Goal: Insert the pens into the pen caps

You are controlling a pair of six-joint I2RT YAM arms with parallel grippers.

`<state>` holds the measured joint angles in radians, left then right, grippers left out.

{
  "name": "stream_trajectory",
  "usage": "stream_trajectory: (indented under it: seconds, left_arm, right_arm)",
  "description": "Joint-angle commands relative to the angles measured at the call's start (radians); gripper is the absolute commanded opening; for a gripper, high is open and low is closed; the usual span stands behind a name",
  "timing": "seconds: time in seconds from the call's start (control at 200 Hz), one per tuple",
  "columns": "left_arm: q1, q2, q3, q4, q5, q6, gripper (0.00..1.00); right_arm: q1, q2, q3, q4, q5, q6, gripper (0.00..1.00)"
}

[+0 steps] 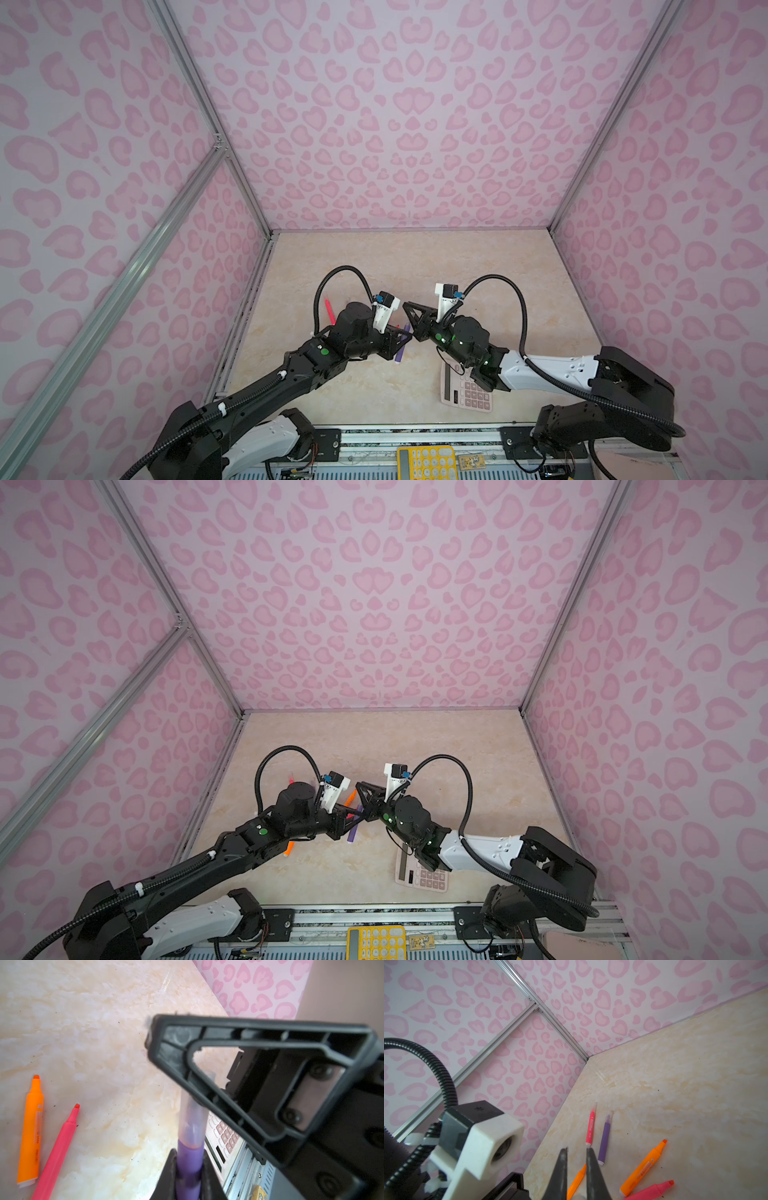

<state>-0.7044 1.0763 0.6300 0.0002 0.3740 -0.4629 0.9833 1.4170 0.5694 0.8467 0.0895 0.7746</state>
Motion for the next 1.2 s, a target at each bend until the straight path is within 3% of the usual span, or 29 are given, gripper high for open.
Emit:
stream_trajectory:
  seconds: [0.0, 0.325, 0.72, 0.885, 1.05, 1.195]
  left_arm:
    - [0.047, -0.013, 0.002, 0.258, -0.252, -0.105, 0.03]
    - [0.074, -0.067, -0.031, 0.362, -0.088, -0.137, 0.04]
    - [0.149, -0.109, -0.057, 0.409, -0.003, -0.195, 0.04]
    - [0.149, -0.139, -0.051, 0.388, -0.011, -0.194, 0.04]
    - [0.149, -0.143, -0.045, 0.369, -0.02, -0.186, 0.04]
    - [0.149, -0.149, -0.043, 0.357, -0.032, -0.176, 0.04]
  right_arm:
    - [0.022, 0.009, -0.026, -0.113, -0.138, -0.039, 0.0]
    - [0.051, 0.044, -0.031, -0.026, -0.185, -0.047, 0.0]
    - [0.057, 0.002, -0.08, 0.03, -0.23, -0.009, 0.0]
    - [0.152, -0.056, -0.094, -0.005, -0.141, 0.024, 0.0]
    - [0.228, -0.088, -0.157, 0.098, -0.069, -0.002, 0.0]
    - [0.238, -0.129, -0.134, 0.002, 0.0, -0.037, 0.0]
